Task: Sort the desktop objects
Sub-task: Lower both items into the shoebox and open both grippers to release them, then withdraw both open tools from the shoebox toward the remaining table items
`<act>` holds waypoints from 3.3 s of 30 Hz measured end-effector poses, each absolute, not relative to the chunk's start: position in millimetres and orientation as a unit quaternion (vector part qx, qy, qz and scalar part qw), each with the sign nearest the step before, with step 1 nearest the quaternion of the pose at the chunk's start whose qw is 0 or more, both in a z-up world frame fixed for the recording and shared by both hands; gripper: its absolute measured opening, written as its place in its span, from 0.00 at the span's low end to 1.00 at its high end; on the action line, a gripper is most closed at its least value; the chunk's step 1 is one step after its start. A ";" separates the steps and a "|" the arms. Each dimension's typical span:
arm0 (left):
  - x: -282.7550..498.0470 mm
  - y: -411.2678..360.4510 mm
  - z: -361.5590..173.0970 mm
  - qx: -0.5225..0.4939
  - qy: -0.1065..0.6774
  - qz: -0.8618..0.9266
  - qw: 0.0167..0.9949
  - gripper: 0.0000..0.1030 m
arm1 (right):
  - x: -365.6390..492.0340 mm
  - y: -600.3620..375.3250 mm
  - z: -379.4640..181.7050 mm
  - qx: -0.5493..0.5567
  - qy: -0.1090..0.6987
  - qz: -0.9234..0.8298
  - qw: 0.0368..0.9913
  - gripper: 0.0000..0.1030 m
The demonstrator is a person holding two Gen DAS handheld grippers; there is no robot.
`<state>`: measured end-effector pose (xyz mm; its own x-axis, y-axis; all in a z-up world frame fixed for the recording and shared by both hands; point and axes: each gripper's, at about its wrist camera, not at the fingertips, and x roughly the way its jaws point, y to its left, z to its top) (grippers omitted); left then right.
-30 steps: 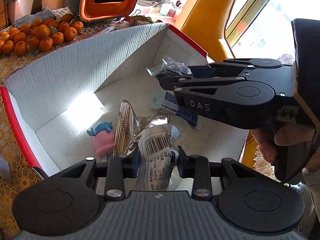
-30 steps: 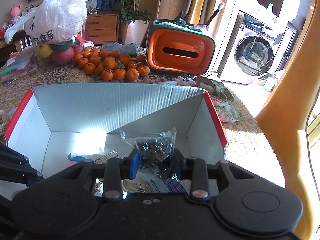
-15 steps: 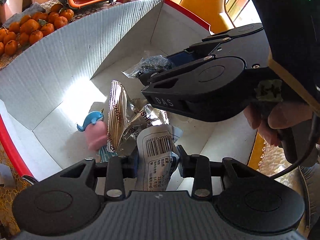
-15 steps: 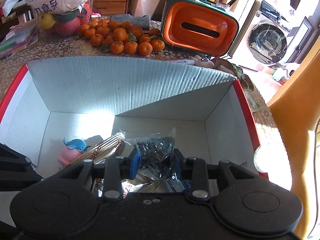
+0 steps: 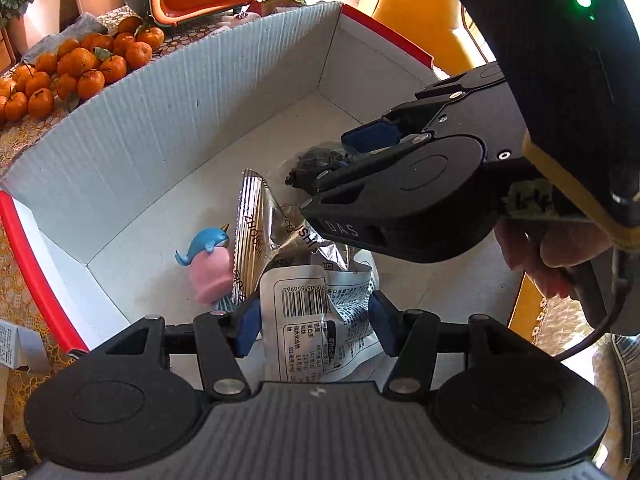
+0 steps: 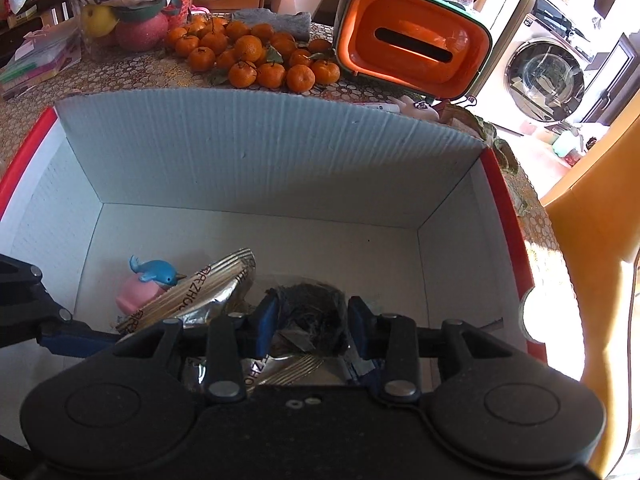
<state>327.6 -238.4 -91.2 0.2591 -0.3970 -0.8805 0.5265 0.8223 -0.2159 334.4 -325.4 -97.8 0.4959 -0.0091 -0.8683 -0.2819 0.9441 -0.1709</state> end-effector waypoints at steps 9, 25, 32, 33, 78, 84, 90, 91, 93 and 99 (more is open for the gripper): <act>319.1 -233.4 -75.5 0.058 0.514 -0.287 0.806 0.60 | 326.2 -328.3 -85.1 -0.139 0.484 0.081 0.860 0.46; 287.2 -212.7 -28.5 0.037 0.476 -0.277 0.833 0.60 | 290.7 -323.4 -40.4 -0.142 0.456 0.069 0.876 0.46; 265.2 -201.4 -9.2 0.039 0.461 -0.278 0.841 0.60 | 271.4 -321.2 -21.9 -0.136 0.446 0.064 0.883 0.47; 262.3 -199.2 -7.3 0.037 0.460 -0.278 0.843 0.60 | 267.4 -320.6 -19.5 -0.132 0.445 0.065 0.883 0.47; 91.5 -61.8 14.4 -0.040 0.338 -0.173 0.924 0.66 | 143.3 -244.4 -3.0 -0.024 0.400 0.160 0.902 0.60; 80.3 -38.0 4.8 -0.047 0.333 -0.145 0.931 0.66 | 141.6 -218.2 -4.2 -0.038 0.385 0.193 0.902 0.61; 74.7 -17.9 -2.0 -0.038 0.315 -0.118 0.941 0.77 | 148.2 -189.5 -6.7 -0.056 0.378 0.230 0.895 0.64; 74.5 -15.3 -3.0 -0.038 0.314 -0.115 0.942 0.77 | 150.6 -185.4 -7.4 -0.056 0.379 0.233 0.894 0.65; 75.9 -8.4 -6.7 -0.042 0.314 -0.110 0.942 0.80 | 156.0 -178.0 -9.0 -0.055 0.380 0.240 0.892 0.66; 84.2 9.7 -21.9 -0.053 0.317 -0.091 0.943 0.87 | 170.5 -152.9 -11.3 -0.069 0.365 0.272 0.888 0.69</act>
<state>84.2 9.7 -21.9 0.7829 -0.2043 -0.5877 0.1371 0.9780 -0.1573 170.5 -152.9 -11.2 0.5851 0.4326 -0.6859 -0.5339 0.8421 0.0757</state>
